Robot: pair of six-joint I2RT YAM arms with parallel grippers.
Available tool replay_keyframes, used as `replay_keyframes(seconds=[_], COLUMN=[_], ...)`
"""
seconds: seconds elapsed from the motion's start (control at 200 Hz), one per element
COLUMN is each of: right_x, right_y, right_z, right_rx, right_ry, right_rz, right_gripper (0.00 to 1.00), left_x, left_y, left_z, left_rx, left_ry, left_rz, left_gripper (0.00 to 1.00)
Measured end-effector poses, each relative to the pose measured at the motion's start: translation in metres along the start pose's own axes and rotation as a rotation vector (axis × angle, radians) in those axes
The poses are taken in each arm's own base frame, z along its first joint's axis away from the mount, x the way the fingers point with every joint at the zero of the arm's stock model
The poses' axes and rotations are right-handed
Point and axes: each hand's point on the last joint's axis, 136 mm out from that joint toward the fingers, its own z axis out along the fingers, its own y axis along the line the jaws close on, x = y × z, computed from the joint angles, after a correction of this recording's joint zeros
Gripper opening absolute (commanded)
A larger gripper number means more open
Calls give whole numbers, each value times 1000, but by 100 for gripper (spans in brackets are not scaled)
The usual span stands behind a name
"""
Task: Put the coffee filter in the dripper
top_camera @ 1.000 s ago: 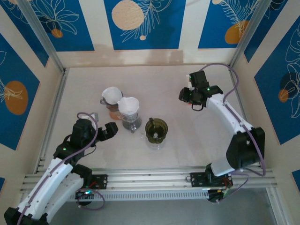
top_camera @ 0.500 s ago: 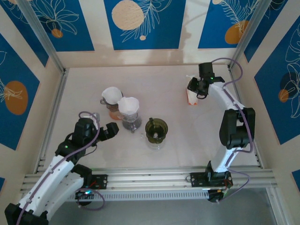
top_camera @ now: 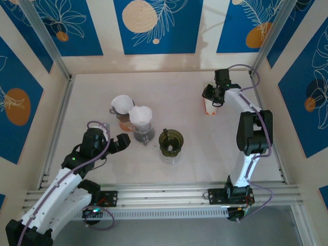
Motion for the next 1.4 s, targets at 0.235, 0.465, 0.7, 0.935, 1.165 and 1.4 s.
replay_keyframes(seconds=[0.235,0.465,0.7,0.935,1.165,1.4], right_x=[-2,-1,-1,-3,4,40], right_y=[-1,-3,-1,6,3,13], right_z=[5,11,10,-20,-72,-130], right_rx=[12,29,51,65,70,17], right_ry=[0,7,-3,-65,-142,-186], right_rz=[3,3,-23,-51,-50,-91], right_gripper=[29,13,0,0,0,0], left_x=[1,0,-2,-4,-4,-7], left_y=[1,0,-1,-3,-5,-7], left_z=[1,2,2,2,1,-4], left_rx=[-4,-3,3,9,18,32], left_ry=[4,4,-3,-9,-15,-32], left_rz=[-1,-1,0,1,3,6], left_gripper=[100,100,100,100,100,100])
